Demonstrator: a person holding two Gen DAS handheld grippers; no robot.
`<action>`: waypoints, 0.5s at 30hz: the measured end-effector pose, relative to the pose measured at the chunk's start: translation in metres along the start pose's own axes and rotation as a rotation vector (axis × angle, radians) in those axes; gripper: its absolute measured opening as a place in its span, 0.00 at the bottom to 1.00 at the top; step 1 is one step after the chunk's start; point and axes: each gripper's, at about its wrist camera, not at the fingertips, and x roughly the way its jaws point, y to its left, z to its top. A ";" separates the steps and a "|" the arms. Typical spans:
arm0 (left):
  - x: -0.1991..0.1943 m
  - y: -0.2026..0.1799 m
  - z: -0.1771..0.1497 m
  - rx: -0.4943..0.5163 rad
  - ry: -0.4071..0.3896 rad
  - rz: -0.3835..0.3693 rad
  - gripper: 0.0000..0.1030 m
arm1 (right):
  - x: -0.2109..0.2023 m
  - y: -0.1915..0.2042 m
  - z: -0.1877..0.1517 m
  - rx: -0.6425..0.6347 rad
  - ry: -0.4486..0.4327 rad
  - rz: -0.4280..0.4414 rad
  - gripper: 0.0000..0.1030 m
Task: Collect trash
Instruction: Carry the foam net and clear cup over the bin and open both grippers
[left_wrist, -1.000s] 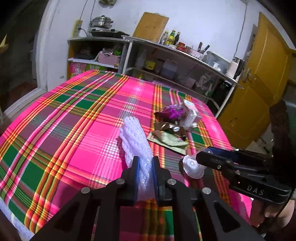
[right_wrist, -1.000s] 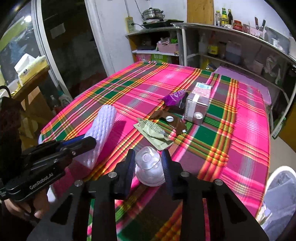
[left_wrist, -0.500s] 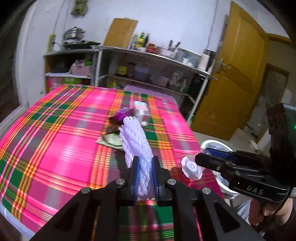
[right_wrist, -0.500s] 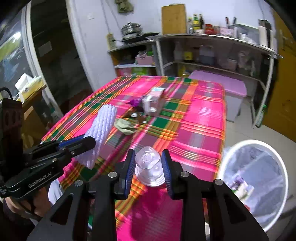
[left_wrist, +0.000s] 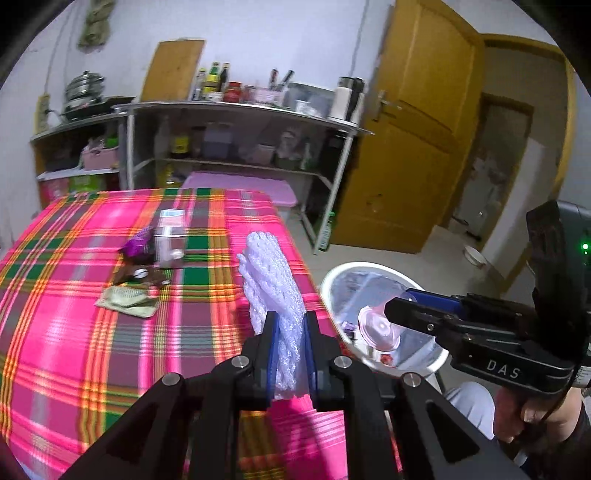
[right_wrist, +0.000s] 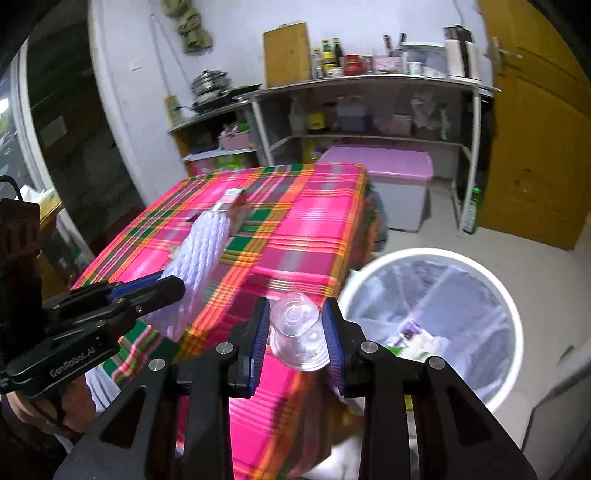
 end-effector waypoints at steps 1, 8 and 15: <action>0.003 -0.005 0.001 0.007 0.004 -0.006 0.13 | -0.002 -0.006 -0.002 0.011 -0.002 -0.009 0.30; 0.026 -0.037 0.004 0.059 0.043 -0.062 0.13 | -0.012 -0.044 -0.011 0.081 -0.003 -0.058 0.30; 0.053 -0.065 0.002 0.100 0.091 -0.105 0.13 | -0.009 -0.075 -0.021 0.134 0.013 -0.078 0.30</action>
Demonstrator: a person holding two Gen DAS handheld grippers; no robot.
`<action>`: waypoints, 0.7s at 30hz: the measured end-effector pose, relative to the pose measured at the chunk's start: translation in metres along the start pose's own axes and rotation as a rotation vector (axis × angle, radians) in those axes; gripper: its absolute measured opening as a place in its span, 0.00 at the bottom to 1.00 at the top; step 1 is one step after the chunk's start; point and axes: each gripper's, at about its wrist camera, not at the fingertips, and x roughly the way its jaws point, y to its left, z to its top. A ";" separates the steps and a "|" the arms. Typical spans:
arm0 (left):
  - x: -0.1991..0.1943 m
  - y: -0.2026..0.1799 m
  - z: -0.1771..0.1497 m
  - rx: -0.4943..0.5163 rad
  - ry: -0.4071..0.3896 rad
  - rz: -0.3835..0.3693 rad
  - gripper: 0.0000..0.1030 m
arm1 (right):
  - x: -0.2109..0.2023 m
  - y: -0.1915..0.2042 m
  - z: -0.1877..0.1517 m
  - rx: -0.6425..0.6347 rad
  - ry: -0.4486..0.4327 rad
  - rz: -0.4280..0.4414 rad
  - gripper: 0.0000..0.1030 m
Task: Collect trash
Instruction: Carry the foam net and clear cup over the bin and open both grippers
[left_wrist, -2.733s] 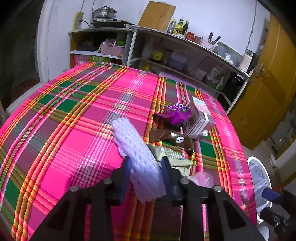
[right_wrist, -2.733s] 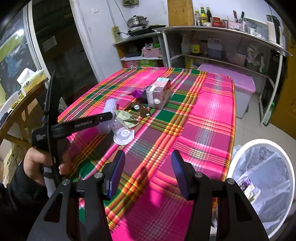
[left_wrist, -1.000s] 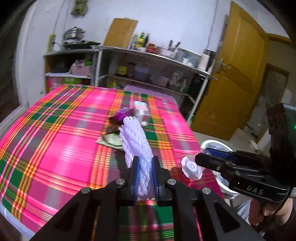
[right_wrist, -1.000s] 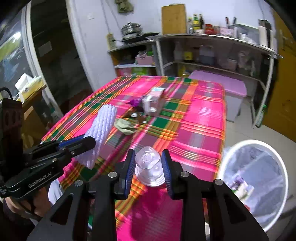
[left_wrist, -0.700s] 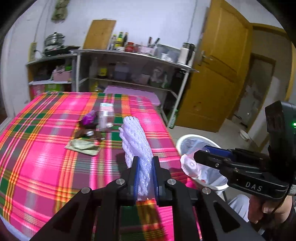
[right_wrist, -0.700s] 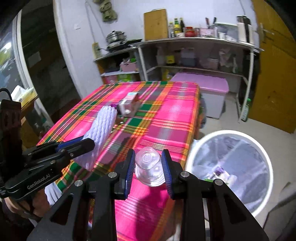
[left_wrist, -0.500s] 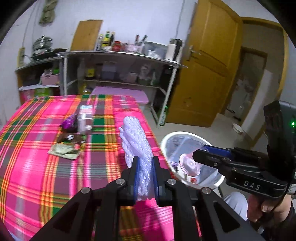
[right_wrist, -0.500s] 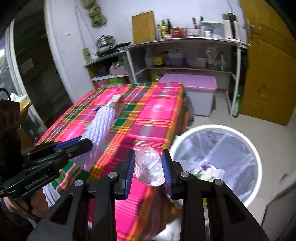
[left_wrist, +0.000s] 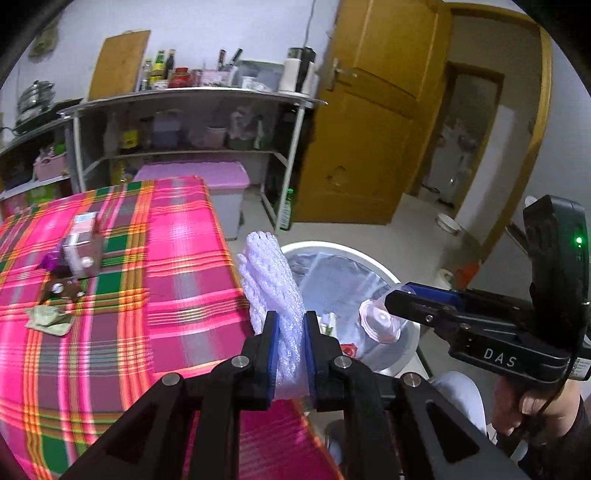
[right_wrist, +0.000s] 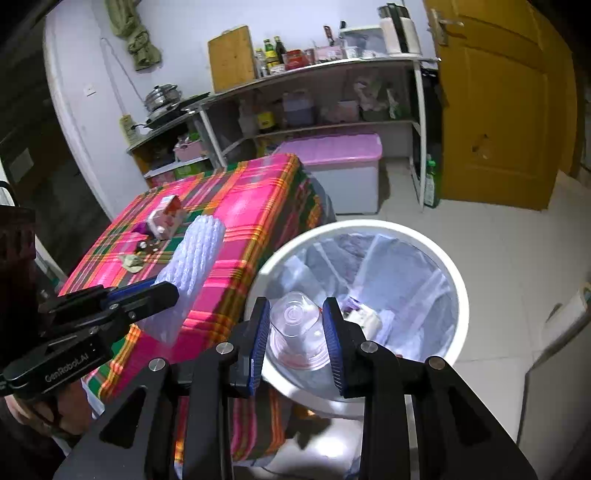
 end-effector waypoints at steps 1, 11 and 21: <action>0.006 -0.003 0.001 0.006 0.010 -0.006 0.13 | 0.002 -0.005 -0.001 0.008 0.004 -0.002 0.30; 0.054 -0.019 0.002 0.017 0.097 -0.045 0.13 | 0.021 -0.035 -0.010 0.054 0.057 -0.013 0.30; 0.089 -0.023 0.004 -0.001 0.162 -0.080 0.13 | 0.043 -0.053 -0.015 0.086 0.117 -0.018 0.30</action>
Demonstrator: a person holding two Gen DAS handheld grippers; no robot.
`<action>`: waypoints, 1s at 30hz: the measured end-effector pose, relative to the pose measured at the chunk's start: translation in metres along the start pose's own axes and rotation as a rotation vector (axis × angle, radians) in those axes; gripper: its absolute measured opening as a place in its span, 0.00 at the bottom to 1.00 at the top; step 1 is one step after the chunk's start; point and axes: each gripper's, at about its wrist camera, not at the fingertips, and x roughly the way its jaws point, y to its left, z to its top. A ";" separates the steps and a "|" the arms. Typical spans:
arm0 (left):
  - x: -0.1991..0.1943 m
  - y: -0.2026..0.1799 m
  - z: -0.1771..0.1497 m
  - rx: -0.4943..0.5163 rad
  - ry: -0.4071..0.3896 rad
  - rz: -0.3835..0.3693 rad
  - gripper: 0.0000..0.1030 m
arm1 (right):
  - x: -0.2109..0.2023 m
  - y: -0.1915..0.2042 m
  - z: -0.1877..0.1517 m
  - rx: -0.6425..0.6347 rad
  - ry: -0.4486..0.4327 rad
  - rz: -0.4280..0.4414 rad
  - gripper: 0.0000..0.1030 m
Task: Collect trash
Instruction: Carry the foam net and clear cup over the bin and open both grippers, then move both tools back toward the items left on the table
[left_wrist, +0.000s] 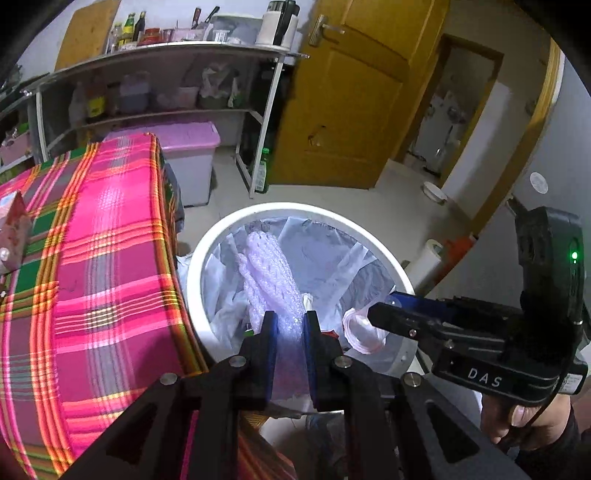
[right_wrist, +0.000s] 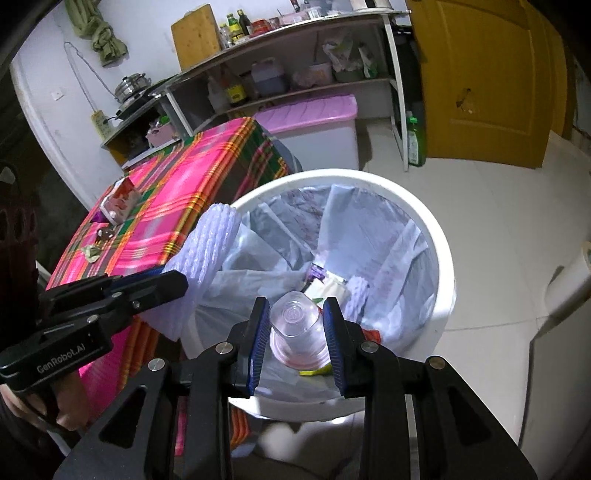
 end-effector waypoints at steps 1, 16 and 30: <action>0.003 0.001 0.000 -0.002 0.007 -0.001 0.14 | 0.001 -0.001 0.000 0.002 0.003 -0.003 0.30; 0.005 0.004 0.002 -0.029 0.002 -0.027 0.32 | -0.012 0.003 0.002 -0.011 -0.033 -0.015 0.42; -0.047 0.010 -0.004 -0.044 -0.088 0.020 0.33 | -0.049 0.047 0.003 -0.098 -0.108 0.005 0.42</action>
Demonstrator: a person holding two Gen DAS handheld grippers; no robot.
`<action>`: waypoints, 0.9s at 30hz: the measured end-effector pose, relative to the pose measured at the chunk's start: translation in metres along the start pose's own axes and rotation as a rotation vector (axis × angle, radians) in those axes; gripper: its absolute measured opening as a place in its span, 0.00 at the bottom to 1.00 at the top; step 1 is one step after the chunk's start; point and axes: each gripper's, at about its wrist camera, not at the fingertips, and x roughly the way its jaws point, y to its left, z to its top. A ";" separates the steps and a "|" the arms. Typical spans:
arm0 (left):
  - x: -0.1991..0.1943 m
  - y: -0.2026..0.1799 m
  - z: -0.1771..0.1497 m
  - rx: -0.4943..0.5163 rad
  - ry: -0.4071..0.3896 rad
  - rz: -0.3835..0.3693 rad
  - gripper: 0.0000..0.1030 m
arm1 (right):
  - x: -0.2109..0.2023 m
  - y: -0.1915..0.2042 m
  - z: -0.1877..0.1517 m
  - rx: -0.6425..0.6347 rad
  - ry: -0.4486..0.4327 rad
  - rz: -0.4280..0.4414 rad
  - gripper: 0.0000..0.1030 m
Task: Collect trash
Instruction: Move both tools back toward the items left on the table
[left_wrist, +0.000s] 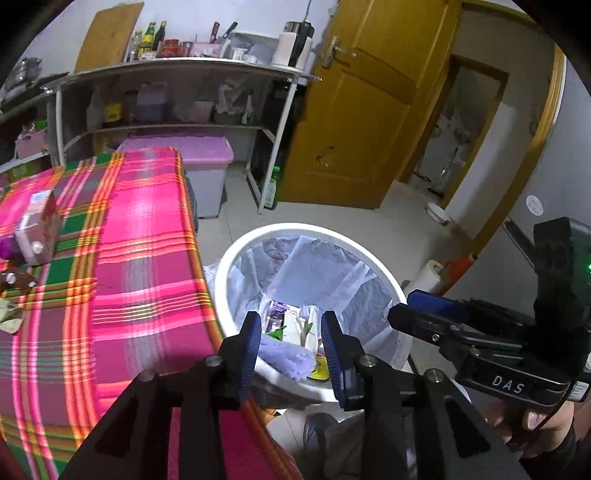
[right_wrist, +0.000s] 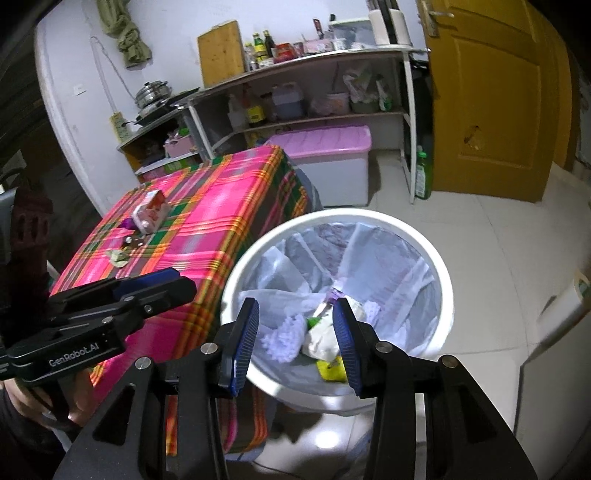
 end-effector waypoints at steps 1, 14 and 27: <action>-0.005 0.001 -0.001 -0.002 -0.008 0.003 0.33 | -0.002 0.004 0.001 -0.008 -0.004 0.003 0.42; -0.049 0.021 -0.009 -0.023 -0.081 0.042 0.33 | -0.012 0.049 0.004 -0.095 -0.026 0.038 0.42; -0.083 0.048 -0.025 -0.054 -0.132 0.096 0.32 | -0.002 0.084 0.006 -0.160 -0.006 0.086 0.42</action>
